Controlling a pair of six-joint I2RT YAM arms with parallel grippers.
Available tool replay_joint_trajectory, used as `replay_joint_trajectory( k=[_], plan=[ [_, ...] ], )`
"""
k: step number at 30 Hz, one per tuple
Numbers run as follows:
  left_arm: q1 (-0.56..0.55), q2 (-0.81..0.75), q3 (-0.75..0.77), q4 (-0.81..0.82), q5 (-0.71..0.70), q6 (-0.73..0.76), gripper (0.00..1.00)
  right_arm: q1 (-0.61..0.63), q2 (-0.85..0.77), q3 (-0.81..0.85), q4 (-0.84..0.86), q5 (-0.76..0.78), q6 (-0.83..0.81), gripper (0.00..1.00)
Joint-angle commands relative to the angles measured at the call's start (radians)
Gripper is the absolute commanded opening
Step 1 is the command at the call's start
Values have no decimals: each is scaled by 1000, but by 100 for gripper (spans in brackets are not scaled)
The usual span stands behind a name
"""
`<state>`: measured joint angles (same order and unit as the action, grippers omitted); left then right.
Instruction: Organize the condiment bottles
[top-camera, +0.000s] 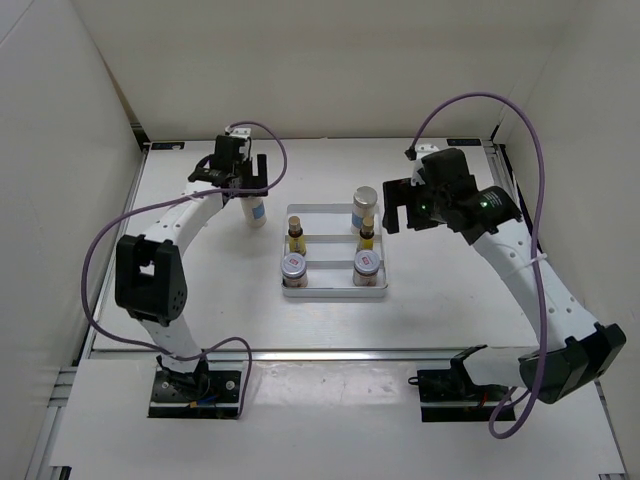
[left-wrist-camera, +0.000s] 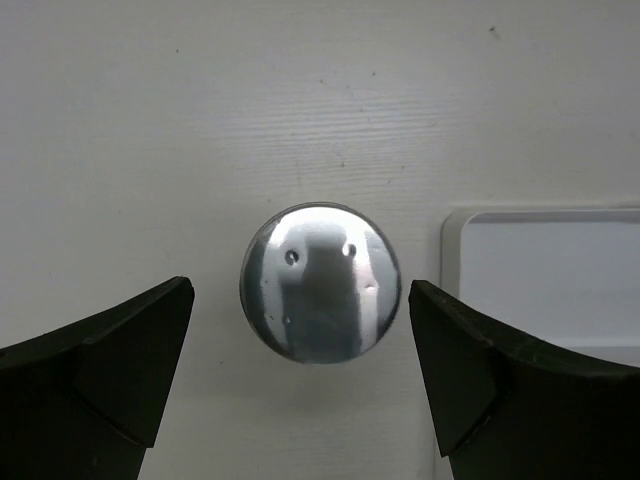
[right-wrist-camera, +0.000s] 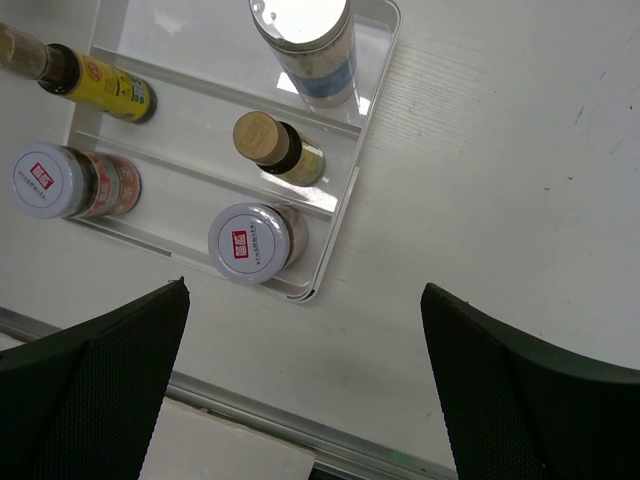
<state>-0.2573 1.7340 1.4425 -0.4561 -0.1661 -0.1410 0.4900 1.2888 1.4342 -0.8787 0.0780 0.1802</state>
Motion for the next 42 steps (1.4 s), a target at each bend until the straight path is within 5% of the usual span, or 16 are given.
replay_joint_trajectory(
  k=[1, 14, 18, 23, 32, 42],
  plan=[
    [30, 1, 38, -10, 52, -17, 100, -5, -35, -6, 20, -20, 1, 100],
    [61, 139, 67, -10, 185, -48, 100, -14, -45, -57, 10, -89, -10, 100],
    [61, 139, 67, -10, 194, -29, 87, -14, -45, -66, 10, -98, -10, 100],
    [61, 90, 104, -32, 204, -20, 58, -14, -45, -66, 10, -107, -10, 100],
    [-32, -37, 254, -59, 255, 27, 58, -14, -54, -46, 1, -107, -10, 100],
    [-97, -38, 205, -50, 439, 63, 59, -14, -54, -66, 1, -107, -10, 100]
  ],
)
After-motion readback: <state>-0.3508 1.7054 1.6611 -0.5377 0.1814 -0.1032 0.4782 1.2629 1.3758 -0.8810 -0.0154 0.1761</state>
